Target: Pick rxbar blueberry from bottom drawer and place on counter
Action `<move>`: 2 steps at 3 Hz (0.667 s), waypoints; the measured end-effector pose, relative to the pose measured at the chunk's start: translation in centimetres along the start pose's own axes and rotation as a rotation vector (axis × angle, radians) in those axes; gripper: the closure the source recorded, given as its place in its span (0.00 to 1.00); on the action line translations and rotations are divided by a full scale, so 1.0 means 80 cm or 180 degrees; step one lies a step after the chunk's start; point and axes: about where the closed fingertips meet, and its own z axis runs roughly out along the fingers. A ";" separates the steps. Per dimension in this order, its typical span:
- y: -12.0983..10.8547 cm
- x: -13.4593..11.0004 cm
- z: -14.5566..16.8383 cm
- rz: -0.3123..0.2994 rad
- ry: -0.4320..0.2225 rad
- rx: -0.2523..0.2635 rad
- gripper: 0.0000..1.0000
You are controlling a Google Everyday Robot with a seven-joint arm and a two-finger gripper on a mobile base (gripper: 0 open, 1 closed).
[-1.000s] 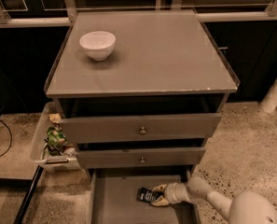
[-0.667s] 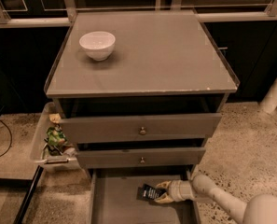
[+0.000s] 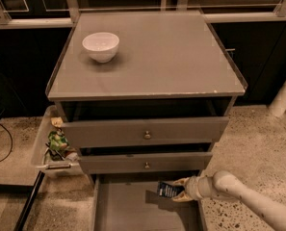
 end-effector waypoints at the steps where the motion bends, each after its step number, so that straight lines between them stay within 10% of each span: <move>1: -0.027 -0.030 -0.074 -0.0239 0.0253 0.0100 1.00; 2: -0.063 -0.082 -0.150 -0.0663 0.0580 0.0127 1.00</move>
Offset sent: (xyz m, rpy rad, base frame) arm 0.0079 -0.0514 0.1987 -0.3683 -0.1746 0.1441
